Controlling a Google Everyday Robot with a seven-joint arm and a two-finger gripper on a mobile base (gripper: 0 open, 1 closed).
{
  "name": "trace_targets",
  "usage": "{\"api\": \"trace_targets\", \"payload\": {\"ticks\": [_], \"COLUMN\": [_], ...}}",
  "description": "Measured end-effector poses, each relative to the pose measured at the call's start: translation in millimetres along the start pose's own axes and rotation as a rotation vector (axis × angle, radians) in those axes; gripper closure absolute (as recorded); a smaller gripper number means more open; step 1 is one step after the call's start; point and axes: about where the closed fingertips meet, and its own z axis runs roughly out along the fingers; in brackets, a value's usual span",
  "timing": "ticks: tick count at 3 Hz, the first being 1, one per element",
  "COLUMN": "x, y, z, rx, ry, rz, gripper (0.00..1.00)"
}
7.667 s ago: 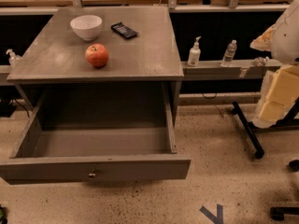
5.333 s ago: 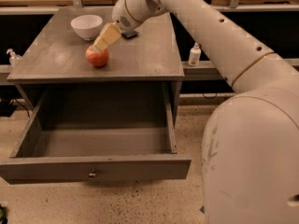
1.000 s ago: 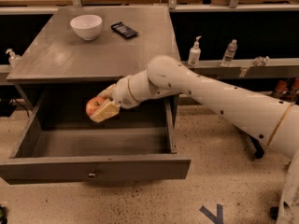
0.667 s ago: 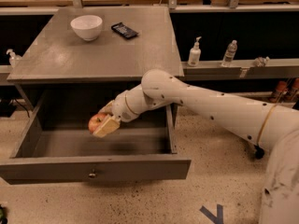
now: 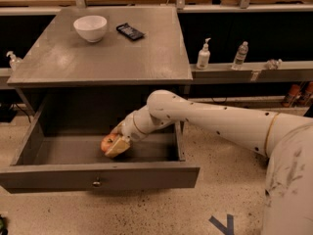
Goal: Place apple into top drawer
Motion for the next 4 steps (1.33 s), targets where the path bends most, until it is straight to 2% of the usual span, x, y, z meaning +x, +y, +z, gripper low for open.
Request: {"api": "trace_targets", "payload": {"ticks": [1,2,3,4], "x": [16,15,12,0], "y": [-3,-3,-1,5], "z": [2,2,1,-9], "rx": [0.06,0.058,0.057,0.059], "ry": [-0.013,-0.013,-0.022,-0.056], "rz": [0.057,0.057,0.048,0.019], "gripper": [0.38,0.07,0.0,0.0]}}
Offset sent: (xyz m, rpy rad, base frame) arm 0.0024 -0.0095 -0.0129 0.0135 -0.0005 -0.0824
